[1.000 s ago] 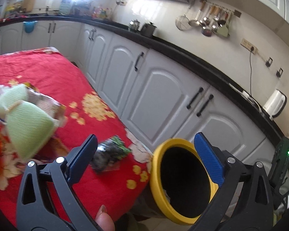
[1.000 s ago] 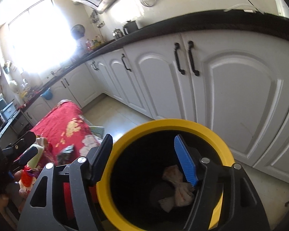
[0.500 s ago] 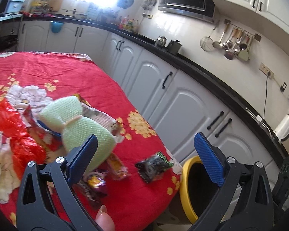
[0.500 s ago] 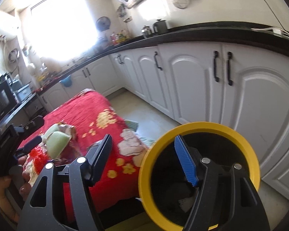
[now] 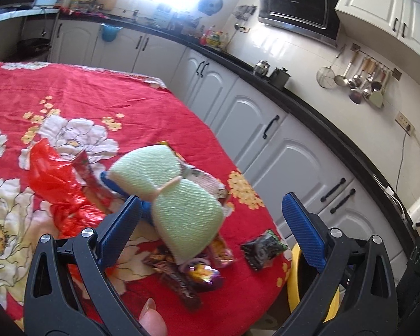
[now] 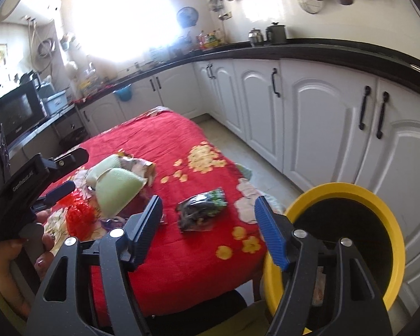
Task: Collect trash
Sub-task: 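Grasp the green mesh bag with the left tool while the right tool grasps the black snack packet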
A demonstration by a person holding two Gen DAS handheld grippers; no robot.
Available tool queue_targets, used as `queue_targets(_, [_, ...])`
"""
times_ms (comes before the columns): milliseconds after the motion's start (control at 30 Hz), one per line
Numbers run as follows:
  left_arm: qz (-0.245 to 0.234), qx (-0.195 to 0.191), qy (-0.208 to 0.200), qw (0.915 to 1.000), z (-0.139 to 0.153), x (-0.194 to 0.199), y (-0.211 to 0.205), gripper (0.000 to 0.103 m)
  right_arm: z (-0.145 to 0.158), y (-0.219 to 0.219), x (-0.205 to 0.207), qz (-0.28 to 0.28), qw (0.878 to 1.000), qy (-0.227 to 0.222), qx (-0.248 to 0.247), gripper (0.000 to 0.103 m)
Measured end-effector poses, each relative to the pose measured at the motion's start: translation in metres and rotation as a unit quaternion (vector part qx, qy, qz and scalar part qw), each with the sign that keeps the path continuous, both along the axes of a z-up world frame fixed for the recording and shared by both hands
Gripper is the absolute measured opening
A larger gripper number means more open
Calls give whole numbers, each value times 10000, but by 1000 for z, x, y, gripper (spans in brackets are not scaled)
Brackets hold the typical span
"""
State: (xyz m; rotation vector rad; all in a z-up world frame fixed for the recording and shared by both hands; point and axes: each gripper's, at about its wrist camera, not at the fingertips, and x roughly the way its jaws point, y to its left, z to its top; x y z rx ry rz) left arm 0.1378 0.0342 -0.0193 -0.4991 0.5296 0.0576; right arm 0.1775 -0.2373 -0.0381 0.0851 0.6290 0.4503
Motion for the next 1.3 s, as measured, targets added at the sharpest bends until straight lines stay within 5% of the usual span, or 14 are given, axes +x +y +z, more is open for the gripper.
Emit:
queue_targets(367, [5, -482, 310, 9984, -22, 5, 28, 92, -24, 35, 34, 95, 9991, 314, -273, 74])
queue_targets(533, [-156, -875, 437, 9951, -31, 11, 30, 77, -42, 40, 61, 44, 9974, 674, -246, 74])
queue_targets(800, [-273, -1405, 715, 9871, -49, 26, 28, 72, -61, 45, 84, 15, 9939, 1097, -50, 74])
queue_targets(1000, [-300, -1421, 818, 9860, -56, 31, 23, 69, -68, 45, 89, -16, 9924, 1231, 77, 66])
queue_targets(1300, [-258, -1555, 1042, 9820, -69, 35, 26, 46, -70, 43, 82, 95, 9924, 1222, 130, 39])
